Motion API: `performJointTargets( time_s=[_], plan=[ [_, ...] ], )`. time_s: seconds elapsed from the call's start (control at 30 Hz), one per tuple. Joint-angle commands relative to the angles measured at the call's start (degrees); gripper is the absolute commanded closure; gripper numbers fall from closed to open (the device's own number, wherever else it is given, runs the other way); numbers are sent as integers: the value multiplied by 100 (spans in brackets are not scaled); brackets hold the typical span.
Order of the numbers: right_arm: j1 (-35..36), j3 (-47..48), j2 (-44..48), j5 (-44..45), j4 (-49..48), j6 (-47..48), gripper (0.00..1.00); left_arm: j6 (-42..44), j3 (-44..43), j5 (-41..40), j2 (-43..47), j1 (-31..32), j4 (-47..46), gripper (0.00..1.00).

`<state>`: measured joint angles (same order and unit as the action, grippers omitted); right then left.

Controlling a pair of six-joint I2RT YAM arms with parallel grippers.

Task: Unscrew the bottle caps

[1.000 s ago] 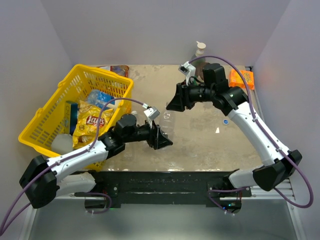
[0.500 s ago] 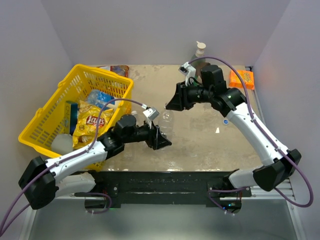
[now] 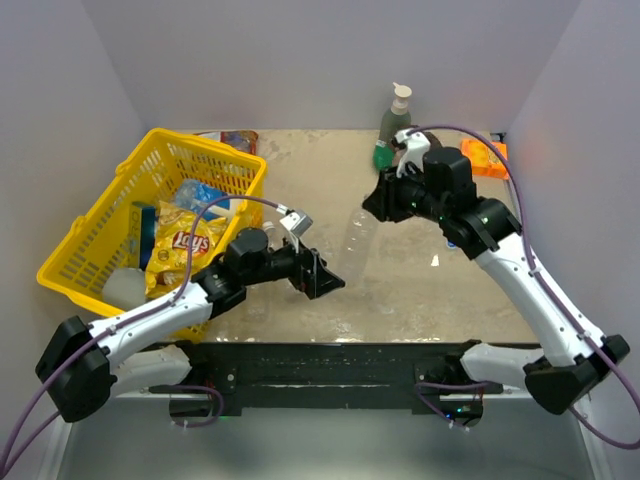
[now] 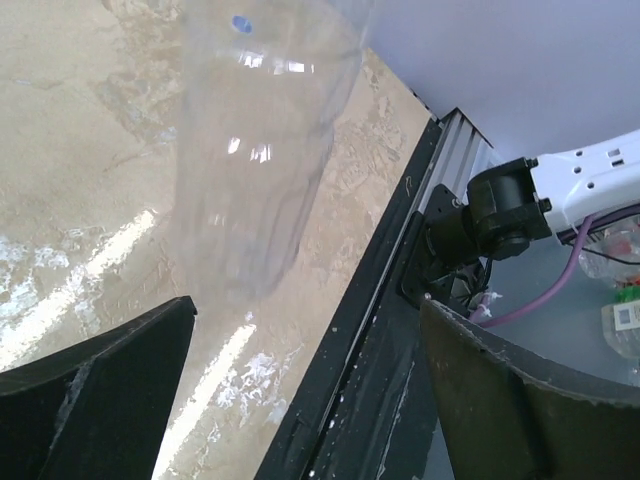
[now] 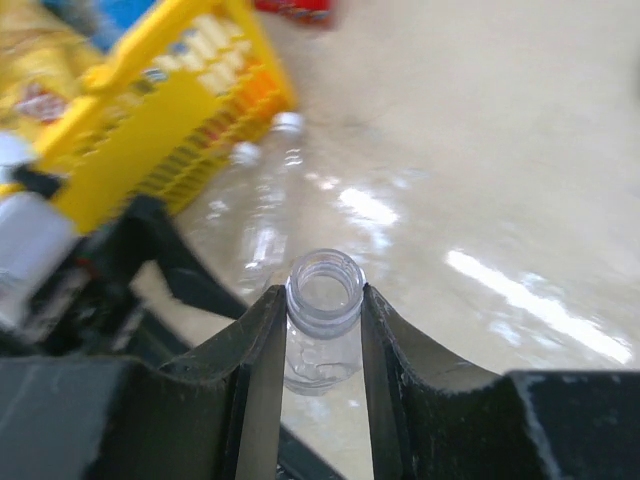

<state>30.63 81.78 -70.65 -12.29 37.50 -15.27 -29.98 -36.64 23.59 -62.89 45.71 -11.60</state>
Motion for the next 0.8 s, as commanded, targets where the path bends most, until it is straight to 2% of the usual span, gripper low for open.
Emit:
performJointTargets(
  time_s=[0.0,0.07,0.23,0.4,0.5,0.77],
  plan=[
    [-66,-957,805,2659,-513,314,100,-149,34,-100,93,-264,-194,0],
    [-92,-1356,1333,3536,-1137,349,100,-219,-18,-600,137,-422,200,0],
    [-101,-2595,1949,4726,-2340,770,100,-482,-115,-1523,190,-686,816,0],
    [-163,-3500,2248,5377,-3326,1315,100,-614,-132,-1612,137,-695,615,0],
    [-338,-3791,2144,5326,-3723,1369,100,-650,-211,-1639,32,-695,606,0],
    [-1147,-4056,1898,4491,-4320,1263,100,-676,-300,-1718,-30,-695,588,0]
  ],
)
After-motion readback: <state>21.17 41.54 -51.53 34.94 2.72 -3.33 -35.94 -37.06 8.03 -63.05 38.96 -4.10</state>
